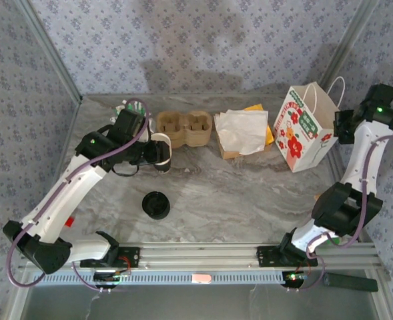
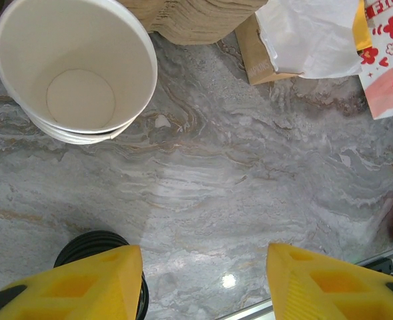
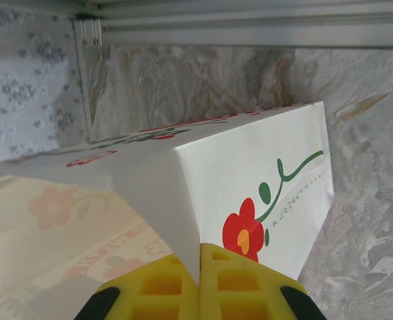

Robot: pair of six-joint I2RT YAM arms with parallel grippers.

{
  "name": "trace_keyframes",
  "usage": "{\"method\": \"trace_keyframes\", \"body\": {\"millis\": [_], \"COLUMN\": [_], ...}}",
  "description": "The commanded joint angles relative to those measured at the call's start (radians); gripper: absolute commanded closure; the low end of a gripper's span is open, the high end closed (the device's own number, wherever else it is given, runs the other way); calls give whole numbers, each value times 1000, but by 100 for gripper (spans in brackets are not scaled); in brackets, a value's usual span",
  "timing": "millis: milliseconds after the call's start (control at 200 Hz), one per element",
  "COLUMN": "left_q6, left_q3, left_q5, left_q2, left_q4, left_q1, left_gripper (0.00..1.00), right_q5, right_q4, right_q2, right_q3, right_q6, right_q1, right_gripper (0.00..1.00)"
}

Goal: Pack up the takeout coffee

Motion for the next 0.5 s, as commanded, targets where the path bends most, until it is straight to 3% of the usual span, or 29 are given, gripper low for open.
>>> {"method": "trace_keyframes", "body": {"millis": [0,195,495], "left_q6": [-2,-6,-16], "left_q3": [50,59,80], "left_q5": [5,-1,-41], "left_q2": [0,-4,-35], "left_q4": [-16,-28,-73], "left_q1": [9,9,9], "left_gripper": [48,48,47], "right_q5": [34,38,89], "right_q4": [15,31,-57], "right_q2": [-10,-15,-85], "right_q3": [26,11,76], "right_q6": [52,82,1], "right_q1": [41,82,85], "right_gripper": [97,86,48]}}
